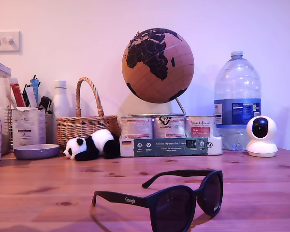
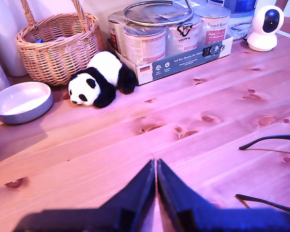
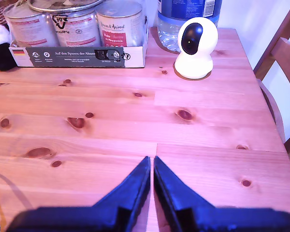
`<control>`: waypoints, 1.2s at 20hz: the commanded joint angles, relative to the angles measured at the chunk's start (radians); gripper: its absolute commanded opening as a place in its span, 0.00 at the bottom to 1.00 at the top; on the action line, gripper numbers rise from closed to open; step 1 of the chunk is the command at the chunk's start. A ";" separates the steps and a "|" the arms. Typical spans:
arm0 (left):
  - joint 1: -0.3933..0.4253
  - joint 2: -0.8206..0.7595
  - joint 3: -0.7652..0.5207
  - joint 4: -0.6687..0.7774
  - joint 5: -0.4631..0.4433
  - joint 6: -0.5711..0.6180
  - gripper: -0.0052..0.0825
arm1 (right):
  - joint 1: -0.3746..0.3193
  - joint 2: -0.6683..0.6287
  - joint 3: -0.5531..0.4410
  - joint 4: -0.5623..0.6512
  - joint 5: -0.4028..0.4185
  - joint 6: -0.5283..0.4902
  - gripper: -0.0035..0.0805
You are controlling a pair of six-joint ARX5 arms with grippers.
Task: Pick up the sunglasses and close them, then place them back on the table
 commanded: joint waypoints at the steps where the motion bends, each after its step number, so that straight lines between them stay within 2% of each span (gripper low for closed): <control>1: -0.005 0.004 -0.006 0.107 0.080 0.001 0.03 | 0.003 0.004 -0.011 -0.010 -0.011 0.003 0.03; 9: -0.011 0.004 -0.002 0.132 0.115 -0.005 0.03 | 0.003 0.004 -0.011 0.000 -0.016 0.009 0.03; 13: -0.072 0.045 0.056 0.075 0.159 -0.006 0.03 | 0.005 0.005 -0.010 0.002 -0.093 0.105 0.03; 16: -0.158 0.153 0.132 -0.012 0.162 -0.006 0.03 | 0.025 0.006 -0.007 -0.005 -0.222 0.121 0.03; 18: -0.237 0.241 0.183 -0.063 0.161 -0.005 0.03 | 0.054 0.009 0.005 -0.043 -0.248 0.160 0.03; 22: -0.411 0.426 0.272 -0.112 0.157 -0.006 0.03 | 0.135 0.052 0.058 -0.145 -0.283 0.159 0.03; 24: -0.463 0.489 0.297 -0.122 0.154 -0.005 0.03 | 0.180 0.080 0.082 -0.134 -0.332 0.143 0.03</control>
